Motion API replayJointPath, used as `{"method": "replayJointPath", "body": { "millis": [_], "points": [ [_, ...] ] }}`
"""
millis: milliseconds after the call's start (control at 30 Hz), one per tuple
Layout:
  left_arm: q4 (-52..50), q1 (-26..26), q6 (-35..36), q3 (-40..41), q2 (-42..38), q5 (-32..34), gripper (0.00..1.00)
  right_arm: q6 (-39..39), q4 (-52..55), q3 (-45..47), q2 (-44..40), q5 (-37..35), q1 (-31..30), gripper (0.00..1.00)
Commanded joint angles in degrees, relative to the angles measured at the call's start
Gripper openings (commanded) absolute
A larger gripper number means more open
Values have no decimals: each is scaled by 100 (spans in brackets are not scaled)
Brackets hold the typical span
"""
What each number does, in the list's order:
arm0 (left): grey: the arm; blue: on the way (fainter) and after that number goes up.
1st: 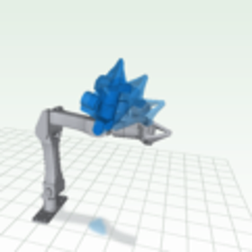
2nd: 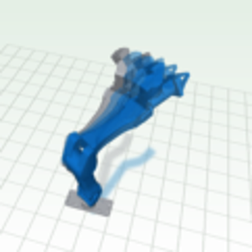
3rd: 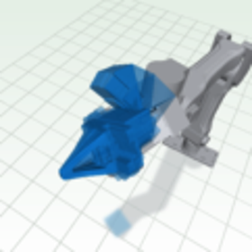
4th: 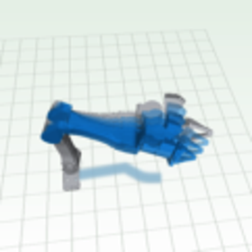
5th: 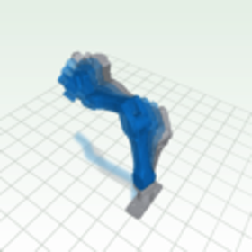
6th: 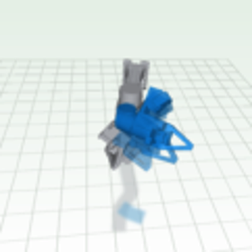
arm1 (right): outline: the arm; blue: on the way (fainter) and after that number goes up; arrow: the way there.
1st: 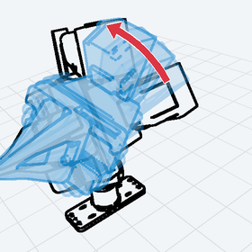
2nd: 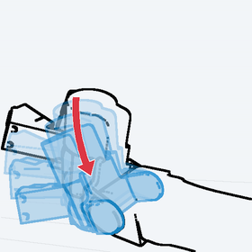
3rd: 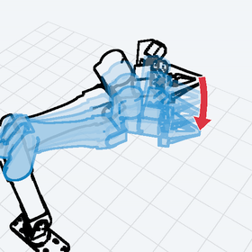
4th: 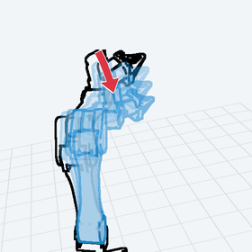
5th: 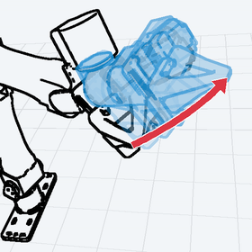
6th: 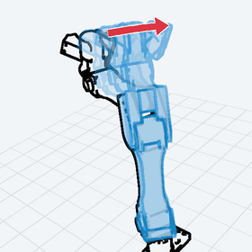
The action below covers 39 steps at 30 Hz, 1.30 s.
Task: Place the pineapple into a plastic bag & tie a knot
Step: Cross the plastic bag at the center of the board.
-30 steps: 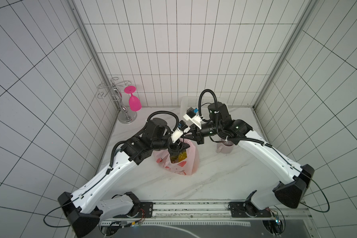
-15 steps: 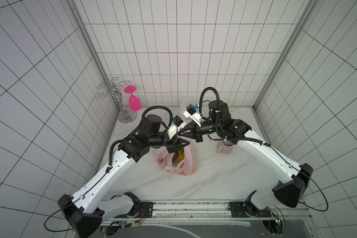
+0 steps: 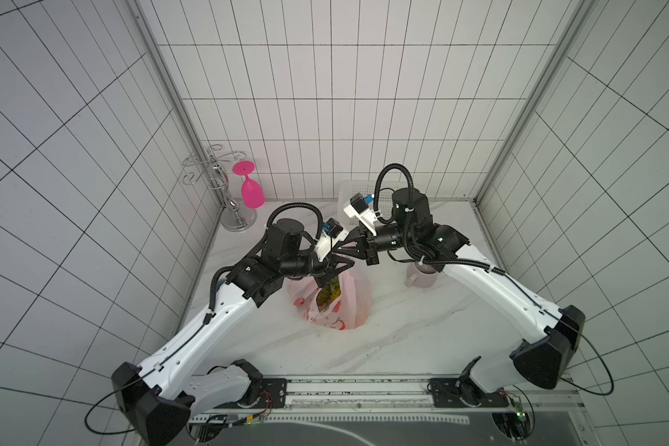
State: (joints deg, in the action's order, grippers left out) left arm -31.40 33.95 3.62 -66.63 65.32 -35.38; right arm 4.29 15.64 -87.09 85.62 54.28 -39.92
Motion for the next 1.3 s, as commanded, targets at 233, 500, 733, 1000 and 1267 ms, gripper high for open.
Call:
{"method": "replayJointPath", "body": {
  "millis": [233,500,733,1000,1267],
  "points": [
    [235,-97,40,61,-186,-30,0,295,-167,739,-879,-1367,359,58],
    [296,-102,3,53,-161,-134,0,392,-48,758,-899,-1512,415,68],
    [319,-100,-17,11,-134,-145,0,388,-7,614,-558,-1090,389,59],
    [334,-102,-74,-7,-129,70,0,396,-28,282,-343,-858,301,0],
    [773,-25,-904,46,-631,1549,0,459,346,-1478,541,-682,258,0]
  ]
}}
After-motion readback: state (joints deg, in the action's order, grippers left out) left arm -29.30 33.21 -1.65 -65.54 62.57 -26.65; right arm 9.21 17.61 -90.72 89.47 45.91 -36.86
